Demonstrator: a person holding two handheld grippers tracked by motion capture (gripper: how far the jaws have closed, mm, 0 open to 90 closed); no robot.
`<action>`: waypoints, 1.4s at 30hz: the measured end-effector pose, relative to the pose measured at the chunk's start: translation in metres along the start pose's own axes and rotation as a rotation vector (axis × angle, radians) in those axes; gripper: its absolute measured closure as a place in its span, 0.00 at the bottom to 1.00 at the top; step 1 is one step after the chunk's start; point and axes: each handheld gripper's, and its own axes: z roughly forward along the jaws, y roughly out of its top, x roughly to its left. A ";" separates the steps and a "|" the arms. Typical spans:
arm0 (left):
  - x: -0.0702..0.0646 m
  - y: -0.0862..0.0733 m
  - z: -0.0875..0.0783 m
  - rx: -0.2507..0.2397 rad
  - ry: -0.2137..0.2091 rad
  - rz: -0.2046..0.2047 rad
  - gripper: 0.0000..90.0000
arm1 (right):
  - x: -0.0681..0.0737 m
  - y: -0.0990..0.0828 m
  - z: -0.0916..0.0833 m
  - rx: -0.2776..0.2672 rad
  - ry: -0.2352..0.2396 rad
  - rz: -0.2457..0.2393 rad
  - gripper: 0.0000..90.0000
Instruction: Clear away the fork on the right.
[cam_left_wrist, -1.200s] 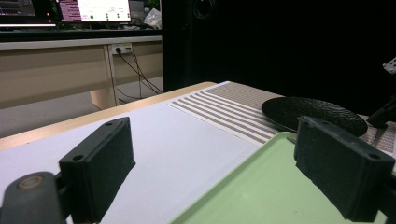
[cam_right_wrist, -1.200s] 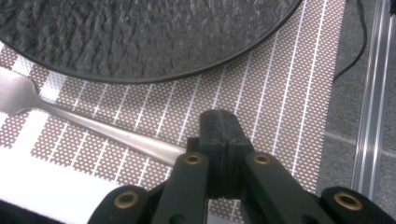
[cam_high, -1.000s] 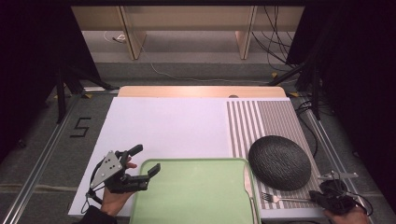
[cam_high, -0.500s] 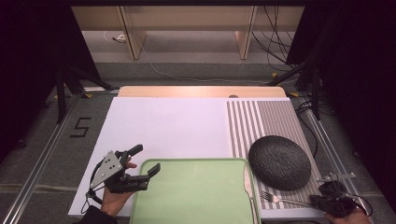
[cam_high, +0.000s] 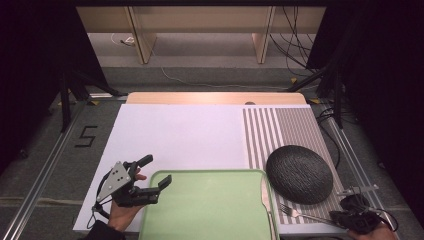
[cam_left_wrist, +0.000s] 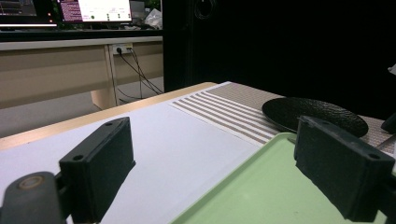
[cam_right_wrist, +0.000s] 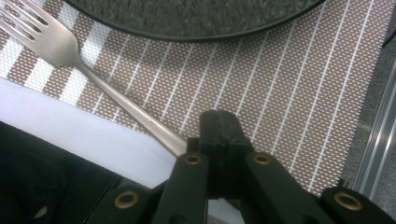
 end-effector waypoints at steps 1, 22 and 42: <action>0.000 0.000 0.000 0.000 0.000 0.000 0.13 | 0.001 0.000 -0.001 -0.007 0.006 -0.006 0.91; 0.000 0.000 0.000 0.002 0.002 0.000 0.13 | 0.032 0.019 -0.004 0.085 0.009 -0.217 0.39; 0.000 0.000 0.000 0.002 0.001 0.001 0.13 | 0.037 0.025 0.009 0.168 -0.034 -0.306 0.64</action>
